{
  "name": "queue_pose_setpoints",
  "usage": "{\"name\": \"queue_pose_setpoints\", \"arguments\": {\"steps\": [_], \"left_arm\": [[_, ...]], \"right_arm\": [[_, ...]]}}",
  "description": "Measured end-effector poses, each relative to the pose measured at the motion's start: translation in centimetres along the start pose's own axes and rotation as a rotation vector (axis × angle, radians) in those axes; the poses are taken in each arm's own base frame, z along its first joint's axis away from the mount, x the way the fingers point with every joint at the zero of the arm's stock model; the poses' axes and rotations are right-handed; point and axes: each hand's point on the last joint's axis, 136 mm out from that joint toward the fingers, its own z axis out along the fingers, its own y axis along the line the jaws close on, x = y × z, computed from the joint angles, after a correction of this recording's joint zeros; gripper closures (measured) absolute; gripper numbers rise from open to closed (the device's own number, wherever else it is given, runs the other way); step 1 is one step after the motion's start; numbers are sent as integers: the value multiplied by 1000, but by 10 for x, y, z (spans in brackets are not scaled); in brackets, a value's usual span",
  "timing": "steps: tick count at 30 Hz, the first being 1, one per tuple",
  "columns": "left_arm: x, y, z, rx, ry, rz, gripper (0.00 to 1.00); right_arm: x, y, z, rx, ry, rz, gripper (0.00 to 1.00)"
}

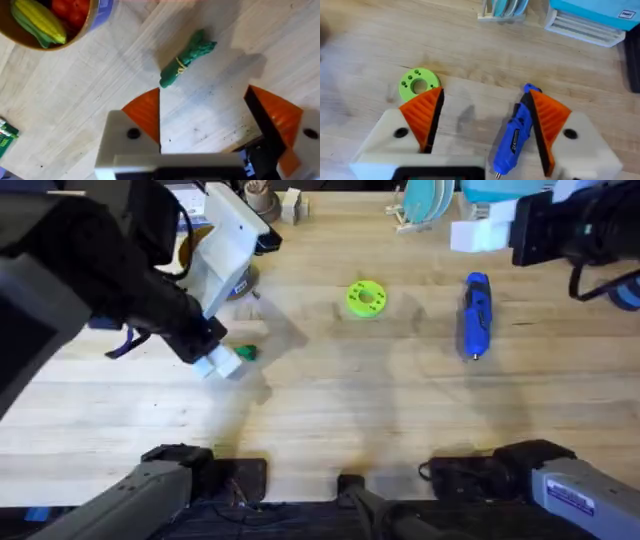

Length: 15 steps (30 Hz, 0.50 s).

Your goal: Pick up the gripper from the table and insert it into the empty holder that is missing its gripper. Then pick up a screw, insert it into the mounting hole, and use the screwdriver to tighten it. Finally, clean up the table by picking up the vegetable and placing it into the bucket.

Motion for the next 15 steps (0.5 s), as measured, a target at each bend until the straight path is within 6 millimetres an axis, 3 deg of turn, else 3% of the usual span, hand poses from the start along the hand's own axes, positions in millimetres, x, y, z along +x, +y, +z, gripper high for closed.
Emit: {"name": "queue_pose_setpoints", "arguments": {"steps": [15], "left_arm": [[12, -5, 60, 178, 220, -10, 8]], "right_arm": [[0, 0, 0, 0, 0, 0, 7]]}}
